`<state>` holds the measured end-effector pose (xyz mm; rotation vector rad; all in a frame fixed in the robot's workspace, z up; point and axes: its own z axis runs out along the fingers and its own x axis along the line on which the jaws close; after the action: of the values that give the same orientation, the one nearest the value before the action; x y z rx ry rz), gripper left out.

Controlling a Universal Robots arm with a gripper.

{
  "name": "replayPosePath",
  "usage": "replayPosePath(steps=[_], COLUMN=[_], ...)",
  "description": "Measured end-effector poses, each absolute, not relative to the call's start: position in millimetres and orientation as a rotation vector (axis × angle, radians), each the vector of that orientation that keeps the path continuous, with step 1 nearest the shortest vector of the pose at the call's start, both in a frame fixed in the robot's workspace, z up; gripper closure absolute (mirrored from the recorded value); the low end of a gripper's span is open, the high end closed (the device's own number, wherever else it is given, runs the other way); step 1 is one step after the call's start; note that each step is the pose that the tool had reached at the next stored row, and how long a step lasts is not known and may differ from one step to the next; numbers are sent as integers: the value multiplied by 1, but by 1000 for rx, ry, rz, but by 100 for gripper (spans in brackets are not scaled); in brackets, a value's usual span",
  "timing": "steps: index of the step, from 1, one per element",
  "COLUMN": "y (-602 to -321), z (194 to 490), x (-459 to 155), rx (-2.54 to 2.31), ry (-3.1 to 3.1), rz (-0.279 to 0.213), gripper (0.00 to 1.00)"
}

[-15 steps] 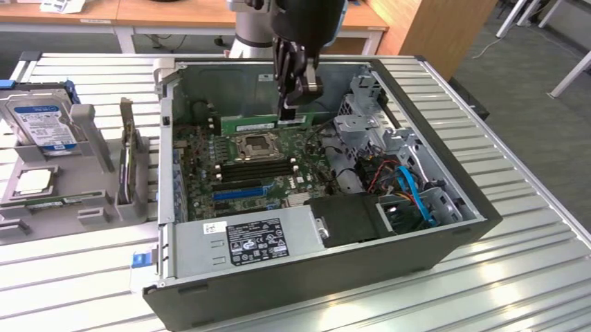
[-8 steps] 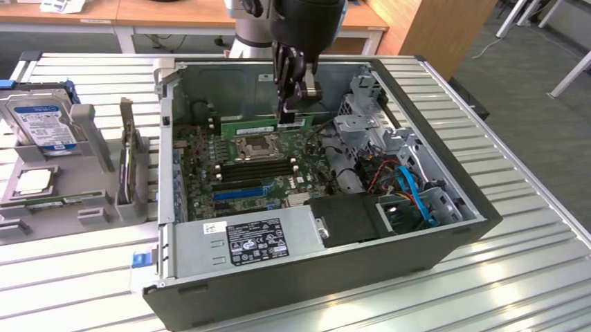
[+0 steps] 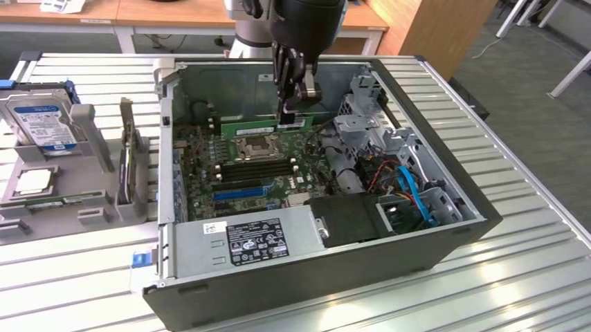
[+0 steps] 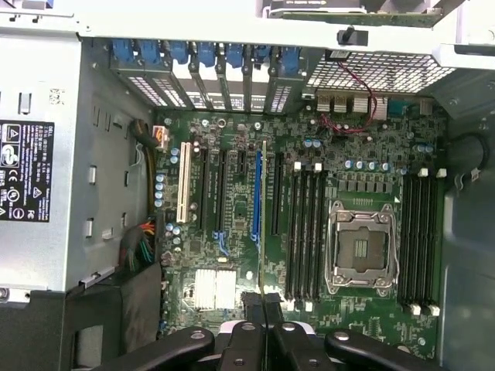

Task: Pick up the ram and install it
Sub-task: 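Pick up the ram and move it above insertion slot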

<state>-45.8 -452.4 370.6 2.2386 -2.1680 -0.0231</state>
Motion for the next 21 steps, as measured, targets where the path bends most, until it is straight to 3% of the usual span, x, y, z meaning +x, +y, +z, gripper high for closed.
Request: replayPosePath(steps=[21], y=[-451], z=[369], x=[-46], rx=[2199], ry=[-2209], rz=[-24], gripper=[88])
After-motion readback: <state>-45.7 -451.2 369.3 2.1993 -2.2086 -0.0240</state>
